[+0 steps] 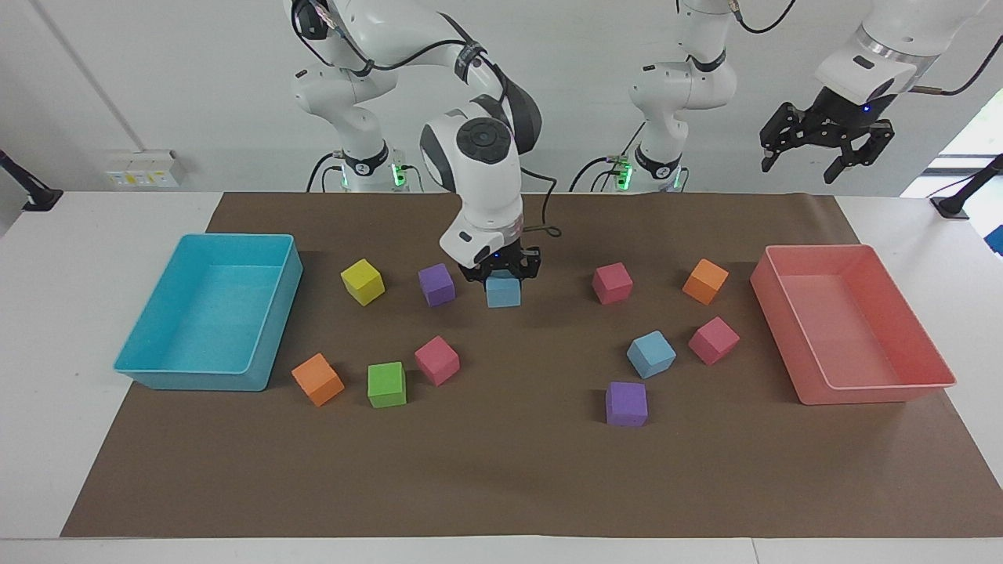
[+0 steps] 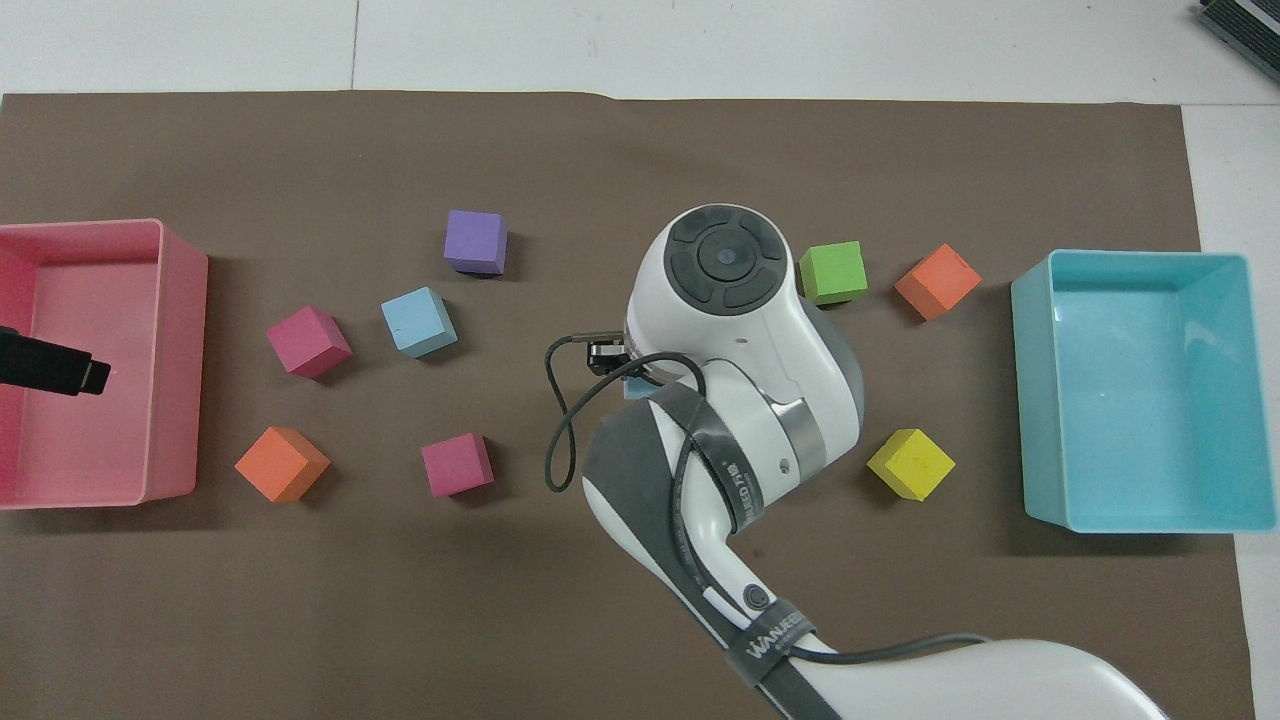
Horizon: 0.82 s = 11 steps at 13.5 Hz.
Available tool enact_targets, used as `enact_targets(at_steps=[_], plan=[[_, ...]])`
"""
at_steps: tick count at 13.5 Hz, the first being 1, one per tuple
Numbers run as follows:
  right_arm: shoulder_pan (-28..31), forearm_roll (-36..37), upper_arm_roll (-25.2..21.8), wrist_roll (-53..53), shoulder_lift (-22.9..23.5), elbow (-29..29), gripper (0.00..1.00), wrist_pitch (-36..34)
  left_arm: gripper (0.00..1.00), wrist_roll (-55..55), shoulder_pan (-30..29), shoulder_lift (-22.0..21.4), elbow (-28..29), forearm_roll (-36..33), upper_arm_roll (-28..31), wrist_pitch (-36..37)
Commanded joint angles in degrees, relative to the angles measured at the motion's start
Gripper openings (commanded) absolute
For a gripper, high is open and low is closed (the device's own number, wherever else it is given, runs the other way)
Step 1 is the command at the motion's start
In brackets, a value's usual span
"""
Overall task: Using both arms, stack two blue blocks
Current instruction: 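Carry the light-blue cube to the table center and set it down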
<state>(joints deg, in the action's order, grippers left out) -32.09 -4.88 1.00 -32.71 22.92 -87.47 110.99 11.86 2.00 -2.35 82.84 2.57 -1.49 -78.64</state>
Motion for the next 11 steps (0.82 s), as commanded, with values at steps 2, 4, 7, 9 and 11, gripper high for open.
enact_targets(at_steps=[2,4,7,9,11], plan=[[-3.15,0.4,-0.12,-4.55,5.99,5.38,0.0,1.77,1.0,-0.09,0.02,-0.55,0.13,-0.73,-0.01,0.41],[-3.77,0.75,-0.12,-5.08,7.75,5.29,0.0,3.53,1.0,-0.17,0.02,-0.55,0.13,-0.73,-0.01,0.33],[-4.03,2.33,-0.03,-5.09,8.72,4.42,0.0,5.89,1.0,-0.26,0.02,-0.55,0.13,-0.73,-0.01,0.41],[-4.12,2.6,-0.03,-5.17,9.34,2.84,0.0,8.88,1.0,-0.17,0.02,-0.55,0.22,-0.73,-0.01,0.33],[-4.13,2.77,-0.03,-5.0,10.04,1.34,0.0,10.73,1.0,-0.17,0.1,-0.55,0.3,-0.73,-0.01,0.33]])
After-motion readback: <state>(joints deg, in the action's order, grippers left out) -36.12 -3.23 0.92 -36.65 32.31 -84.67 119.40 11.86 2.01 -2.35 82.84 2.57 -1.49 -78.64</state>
